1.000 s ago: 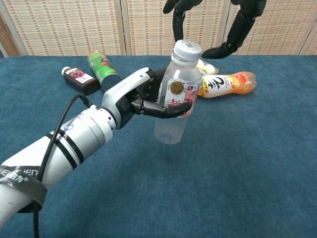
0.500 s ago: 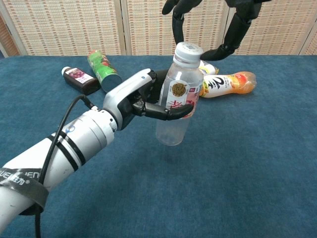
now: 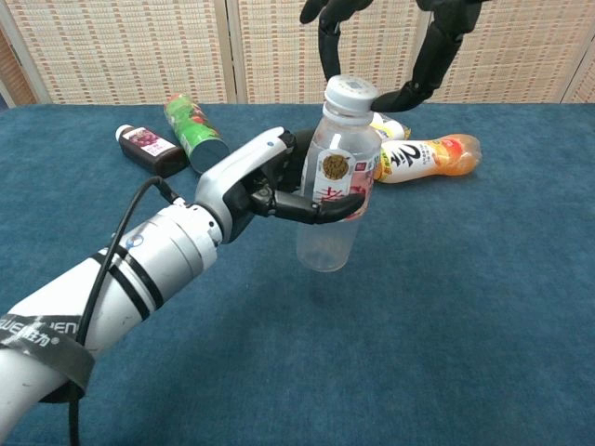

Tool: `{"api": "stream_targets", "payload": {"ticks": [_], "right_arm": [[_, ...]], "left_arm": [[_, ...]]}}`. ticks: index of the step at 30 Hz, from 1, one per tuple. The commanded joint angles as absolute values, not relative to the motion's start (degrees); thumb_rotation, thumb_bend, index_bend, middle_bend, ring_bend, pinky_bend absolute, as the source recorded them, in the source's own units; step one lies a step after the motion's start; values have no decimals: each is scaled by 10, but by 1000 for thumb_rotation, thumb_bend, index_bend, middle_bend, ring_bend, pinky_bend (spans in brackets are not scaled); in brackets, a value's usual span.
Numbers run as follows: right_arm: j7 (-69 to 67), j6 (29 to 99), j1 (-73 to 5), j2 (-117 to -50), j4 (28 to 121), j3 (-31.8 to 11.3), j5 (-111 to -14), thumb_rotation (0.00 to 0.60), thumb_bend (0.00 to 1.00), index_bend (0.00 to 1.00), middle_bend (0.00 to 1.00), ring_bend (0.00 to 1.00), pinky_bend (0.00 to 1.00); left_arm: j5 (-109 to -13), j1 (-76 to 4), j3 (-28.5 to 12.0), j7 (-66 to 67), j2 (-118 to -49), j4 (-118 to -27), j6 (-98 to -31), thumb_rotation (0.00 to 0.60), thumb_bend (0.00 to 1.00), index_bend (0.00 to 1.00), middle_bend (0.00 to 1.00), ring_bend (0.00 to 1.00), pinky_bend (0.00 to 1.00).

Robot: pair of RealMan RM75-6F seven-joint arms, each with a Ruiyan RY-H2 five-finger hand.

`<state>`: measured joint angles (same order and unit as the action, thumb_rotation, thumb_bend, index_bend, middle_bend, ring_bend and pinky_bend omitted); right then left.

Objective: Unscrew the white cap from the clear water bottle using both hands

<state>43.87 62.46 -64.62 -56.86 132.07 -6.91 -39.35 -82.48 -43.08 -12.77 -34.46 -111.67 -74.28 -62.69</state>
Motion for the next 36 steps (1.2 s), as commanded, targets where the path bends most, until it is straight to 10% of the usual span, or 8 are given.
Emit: {"api": "stream_targets", "payload": {"ticks": [1,26,36], "right_arm": [[439,627,-647,-571,1321,-71,-391,600,294,725,0,0,0],[377,611,-581,-519,1281,-46,-443,600,294,719,0,0,0],[321,561,-527,-559,1171,-3,-500,600,294,706,0,0,0]], "left_arm": [[-824,-431,-128,-342,-1116,-743,-626,600,832,702,907,615,555],[-818,-425,-150,-391,-1133,-659,-654,600,815,703,902,615,550],[-838,-415,-146,-464,-1205,-500,-726,600,736,710,848,517,357]]}}
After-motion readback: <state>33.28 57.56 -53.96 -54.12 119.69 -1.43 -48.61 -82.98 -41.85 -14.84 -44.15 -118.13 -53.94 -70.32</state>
